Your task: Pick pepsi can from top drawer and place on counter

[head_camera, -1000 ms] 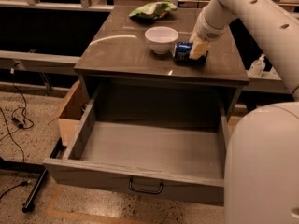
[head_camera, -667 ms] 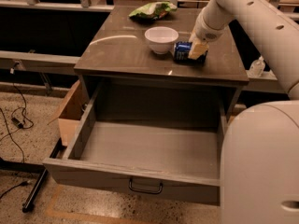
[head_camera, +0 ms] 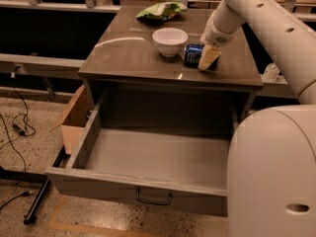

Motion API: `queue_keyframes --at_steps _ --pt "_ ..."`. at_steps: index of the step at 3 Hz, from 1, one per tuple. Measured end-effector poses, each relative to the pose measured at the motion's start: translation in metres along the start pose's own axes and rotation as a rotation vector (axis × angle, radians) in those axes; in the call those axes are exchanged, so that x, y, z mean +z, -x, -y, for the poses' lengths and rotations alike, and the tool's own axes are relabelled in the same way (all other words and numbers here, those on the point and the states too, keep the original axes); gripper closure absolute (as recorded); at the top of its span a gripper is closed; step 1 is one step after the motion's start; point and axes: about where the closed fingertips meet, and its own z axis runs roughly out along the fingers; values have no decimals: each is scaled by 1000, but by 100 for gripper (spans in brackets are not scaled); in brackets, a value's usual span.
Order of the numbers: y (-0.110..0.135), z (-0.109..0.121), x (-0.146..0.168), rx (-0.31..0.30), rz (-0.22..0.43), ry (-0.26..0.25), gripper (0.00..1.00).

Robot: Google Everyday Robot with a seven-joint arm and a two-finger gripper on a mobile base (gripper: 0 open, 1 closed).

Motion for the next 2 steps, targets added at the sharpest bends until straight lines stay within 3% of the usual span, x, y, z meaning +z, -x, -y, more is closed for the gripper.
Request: queue_keyframes --at_steps 1,2 --pt "-11 -3 -5 22 -12 5 0" --pt "-36 -6 -19 57 -43 -5 0"
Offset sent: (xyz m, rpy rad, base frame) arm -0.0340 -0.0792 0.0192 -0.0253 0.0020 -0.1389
